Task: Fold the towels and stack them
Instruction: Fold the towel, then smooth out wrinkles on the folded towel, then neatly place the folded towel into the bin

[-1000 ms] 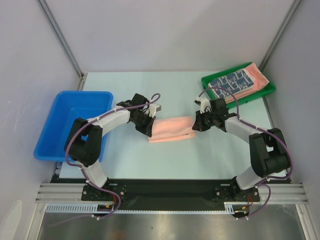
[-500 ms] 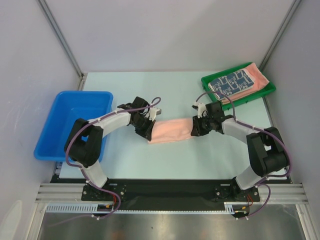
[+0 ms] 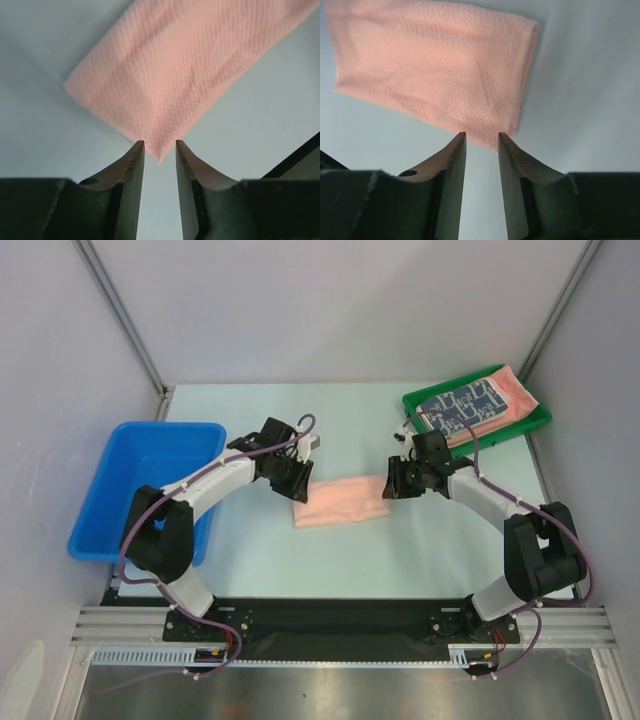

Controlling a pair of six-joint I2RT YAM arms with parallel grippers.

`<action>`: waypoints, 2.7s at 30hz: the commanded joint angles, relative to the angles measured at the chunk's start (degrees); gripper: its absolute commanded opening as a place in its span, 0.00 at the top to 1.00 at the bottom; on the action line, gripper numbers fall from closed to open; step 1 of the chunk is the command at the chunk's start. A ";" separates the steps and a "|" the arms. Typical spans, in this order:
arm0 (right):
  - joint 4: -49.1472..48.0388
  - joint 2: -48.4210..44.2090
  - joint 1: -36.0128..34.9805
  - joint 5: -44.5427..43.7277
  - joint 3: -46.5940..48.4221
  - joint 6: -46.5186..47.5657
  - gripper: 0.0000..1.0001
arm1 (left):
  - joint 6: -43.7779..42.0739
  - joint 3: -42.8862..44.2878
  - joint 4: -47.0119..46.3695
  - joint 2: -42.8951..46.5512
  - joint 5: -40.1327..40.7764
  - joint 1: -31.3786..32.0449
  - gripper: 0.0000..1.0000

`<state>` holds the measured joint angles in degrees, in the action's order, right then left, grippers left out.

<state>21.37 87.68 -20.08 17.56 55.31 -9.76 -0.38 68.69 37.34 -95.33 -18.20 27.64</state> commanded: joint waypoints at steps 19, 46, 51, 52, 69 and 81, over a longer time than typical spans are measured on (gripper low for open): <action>-11.88 4.88 -1.28 -2.26 -4.34 -4.57 0.67 | 10.76 8.03 -9.76 -9.97 5.53 -4.43 0.64; -10.04 -1.62 -2.95 1.34 -9.17 -3.69 0.66 | 24.82 -19.13 -19.51 6.02 -2.64 -0.13 0.63; -9.59 -3.66 0.30 2.04 -7.50 -4.30 0.64 | 24.29 -12.44 -12.65 10.69 -0.17 -0.22 0.60; -9.41 -2.96 0.56 1.95 -6.71 -4.13 0.63 | 24.55 -11.74 -12.73 11.13 -0.78 -0.13 0.59; -16.09 12.52 1.44 3.00 -1.51 -1.32 0.49 | 28.16 -25.09 -26.71 4.01 -0.62 0.05 0.62; -20.75 11.99 0.92 10.91 -7.49 -2.81 0.53 | 28.77 -26.06 -25.04 4.54 1.67 -0.04 0.63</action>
<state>-0.19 99.42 -18.72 25.39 50.00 -12.08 28.42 43.81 11.94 -91.39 -20.25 27.62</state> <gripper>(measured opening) 0.478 0.374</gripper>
